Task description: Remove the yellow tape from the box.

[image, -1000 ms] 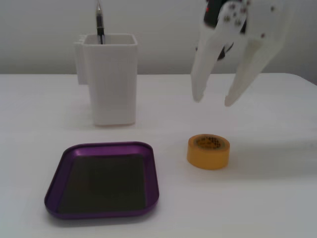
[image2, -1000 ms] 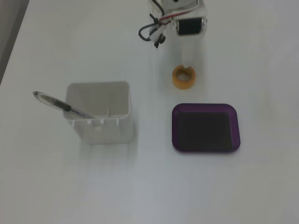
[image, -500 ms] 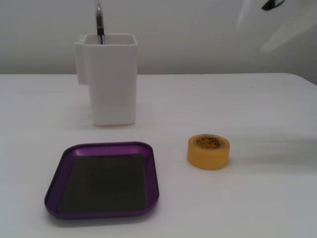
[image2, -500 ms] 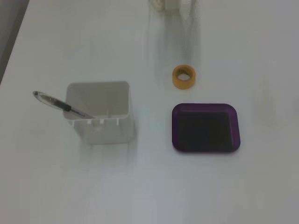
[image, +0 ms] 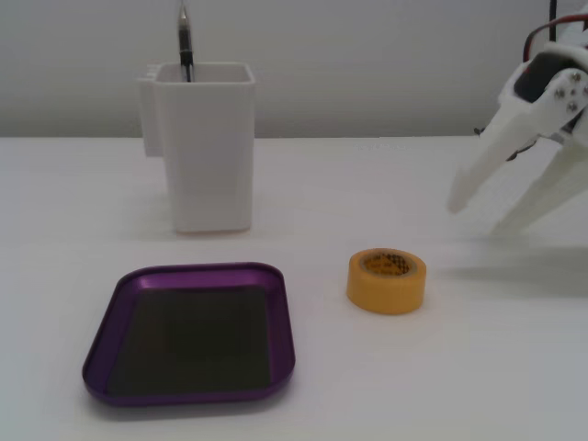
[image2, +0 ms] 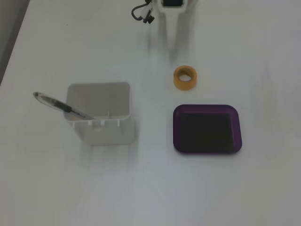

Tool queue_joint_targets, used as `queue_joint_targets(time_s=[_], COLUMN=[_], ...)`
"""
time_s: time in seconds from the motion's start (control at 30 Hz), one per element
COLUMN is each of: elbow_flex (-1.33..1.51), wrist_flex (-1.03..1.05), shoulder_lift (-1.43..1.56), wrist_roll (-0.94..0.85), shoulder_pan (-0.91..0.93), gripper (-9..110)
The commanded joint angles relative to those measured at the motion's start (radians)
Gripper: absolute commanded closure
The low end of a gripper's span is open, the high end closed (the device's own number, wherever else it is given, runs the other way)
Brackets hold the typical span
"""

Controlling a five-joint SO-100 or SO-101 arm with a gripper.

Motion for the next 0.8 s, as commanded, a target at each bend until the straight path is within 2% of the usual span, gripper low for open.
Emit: queue_joint_targets(time_s=[0.0,0.17,0.3,0.77], elbow_flex=[0.032,0.094,0.141,0.155], wrist_flex=[-0.018,-0.018,-0.038,-0.052], shoulder_lift=[0.051,0.051,0.051,0.049], wrist_roll=[0.008,0.009,0.103,0.121], shoulder_pan=[0.008,0.008,0.008,0.005], gripper=[89,91,103,102])
